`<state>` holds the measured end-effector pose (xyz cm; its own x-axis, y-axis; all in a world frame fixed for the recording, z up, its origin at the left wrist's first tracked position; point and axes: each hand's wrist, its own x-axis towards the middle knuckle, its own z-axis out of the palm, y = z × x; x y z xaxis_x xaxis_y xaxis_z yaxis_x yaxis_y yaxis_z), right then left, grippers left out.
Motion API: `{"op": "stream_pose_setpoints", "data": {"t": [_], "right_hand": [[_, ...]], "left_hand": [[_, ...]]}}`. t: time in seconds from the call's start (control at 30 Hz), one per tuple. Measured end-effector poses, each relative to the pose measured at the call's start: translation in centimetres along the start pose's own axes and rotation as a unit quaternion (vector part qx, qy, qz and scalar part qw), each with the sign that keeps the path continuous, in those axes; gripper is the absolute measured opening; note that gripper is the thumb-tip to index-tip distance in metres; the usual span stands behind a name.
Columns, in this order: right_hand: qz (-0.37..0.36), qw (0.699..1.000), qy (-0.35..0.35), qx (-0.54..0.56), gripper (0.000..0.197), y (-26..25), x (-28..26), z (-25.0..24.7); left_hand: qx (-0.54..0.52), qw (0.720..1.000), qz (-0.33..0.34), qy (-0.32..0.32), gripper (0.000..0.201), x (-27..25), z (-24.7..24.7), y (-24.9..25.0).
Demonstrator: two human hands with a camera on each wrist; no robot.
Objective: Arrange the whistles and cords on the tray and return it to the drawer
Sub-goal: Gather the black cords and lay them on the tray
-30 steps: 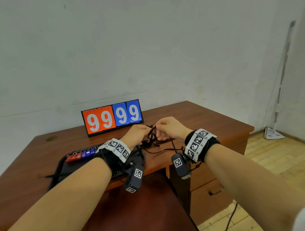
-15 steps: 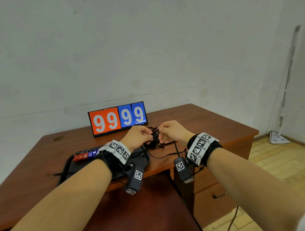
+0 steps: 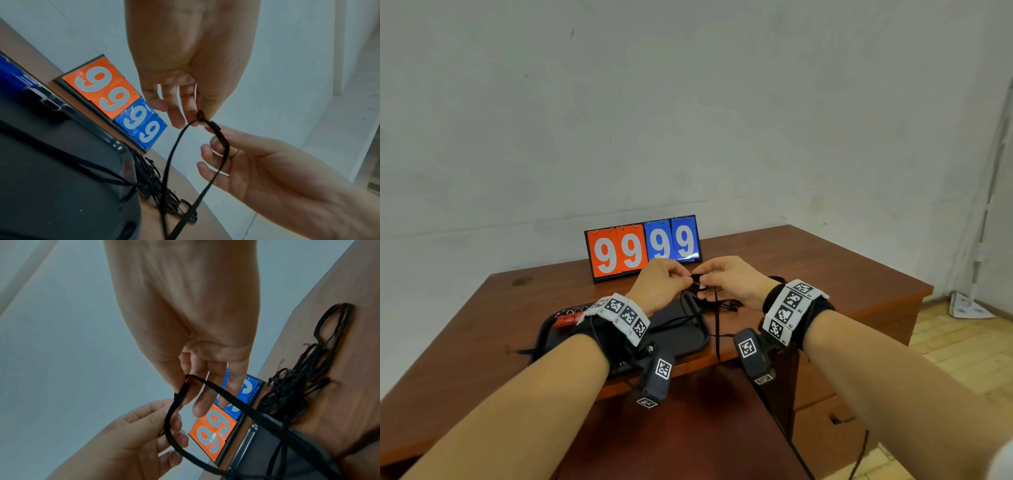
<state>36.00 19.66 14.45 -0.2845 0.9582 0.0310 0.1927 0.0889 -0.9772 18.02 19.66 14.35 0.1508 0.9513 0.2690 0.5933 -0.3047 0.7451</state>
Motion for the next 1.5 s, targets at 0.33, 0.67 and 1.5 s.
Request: {"op": "stream_pose_setpoints", "data": {"t": [0.33,0.67,1.5], "right_hand": [[-0.001,0.989,-0.034,0.143,0.024,-3.2,0.8,6.1],[-0.005,0.993,-0.07,0.095,0.025,-4.2,1.8,11.8],[0.023,0.999,0.033,-0.016,0.015,1.0,3.4,7.7]], "left_hand": [[-0.035,0.993,-0.069,0.087,0.004,-2.5,-6.9,-5.1],[-0.001,0.978,-0.127,0.167,0.005,-7.0,-14.9,-11.1],[-0.173,0.916,-0.237,0.274,0.011,-11.0,-20.1,-18.0]]}}
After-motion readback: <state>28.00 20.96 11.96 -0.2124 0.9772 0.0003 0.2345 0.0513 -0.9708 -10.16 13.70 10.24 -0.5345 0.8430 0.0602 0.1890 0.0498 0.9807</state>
